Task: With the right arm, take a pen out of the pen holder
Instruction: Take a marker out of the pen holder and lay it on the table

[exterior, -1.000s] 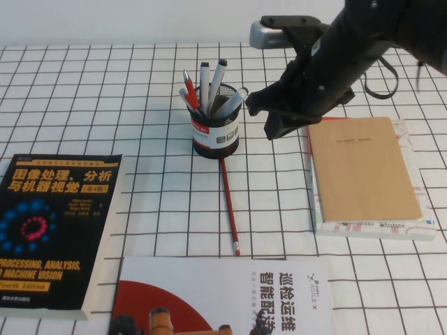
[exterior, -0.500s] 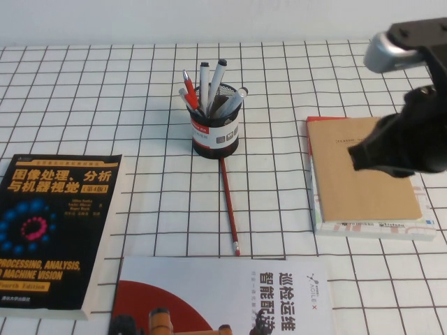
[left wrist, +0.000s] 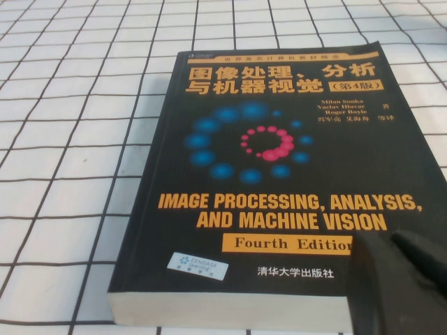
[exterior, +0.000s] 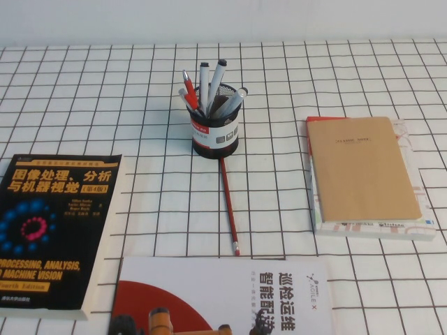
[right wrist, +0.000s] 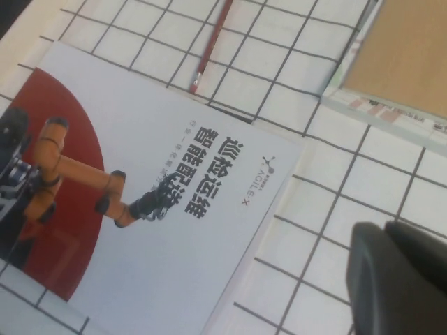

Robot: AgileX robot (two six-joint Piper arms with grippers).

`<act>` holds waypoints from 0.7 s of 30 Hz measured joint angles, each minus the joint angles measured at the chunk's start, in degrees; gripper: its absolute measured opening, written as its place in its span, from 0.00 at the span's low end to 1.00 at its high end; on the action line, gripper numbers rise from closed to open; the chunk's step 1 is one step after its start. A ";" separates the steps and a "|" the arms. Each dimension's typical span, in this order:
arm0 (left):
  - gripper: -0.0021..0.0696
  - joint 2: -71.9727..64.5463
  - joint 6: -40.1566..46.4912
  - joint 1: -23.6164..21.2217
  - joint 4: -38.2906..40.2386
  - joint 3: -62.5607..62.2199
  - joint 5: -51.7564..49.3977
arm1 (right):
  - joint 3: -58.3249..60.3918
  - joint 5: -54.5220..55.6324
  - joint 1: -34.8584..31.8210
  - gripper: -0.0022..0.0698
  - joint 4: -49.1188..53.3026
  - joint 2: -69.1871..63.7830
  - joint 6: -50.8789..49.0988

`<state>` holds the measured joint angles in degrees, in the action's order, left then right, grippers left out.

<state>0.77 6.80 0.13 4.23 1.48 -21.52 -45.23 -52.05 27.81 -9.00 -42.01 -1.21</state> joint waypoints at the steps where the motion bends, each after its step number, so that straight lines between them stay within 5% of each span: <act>1: 0.03 0.00 0.00 0.00 0.00 0.00 0.00 | 0.66 -0.72 0.00 0.01 0.00 1.34 0.00; 13: 0.03 0.00 0.00 0.00 0.00 0.00 0.00 | 16.50 15.62 -0.73 0.01 9.56 8.66 -7.41; 21: 0.03 0.00 0.00 0.00 0.00 0.00 0.00 | 36.51 38.98 -16.85 0.01 11.16 19.89 -8.85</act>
<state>0.77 6.80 0.13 4.23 1.48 -21.52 -8.72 -13.08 10.96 2.16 -22.11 -10.06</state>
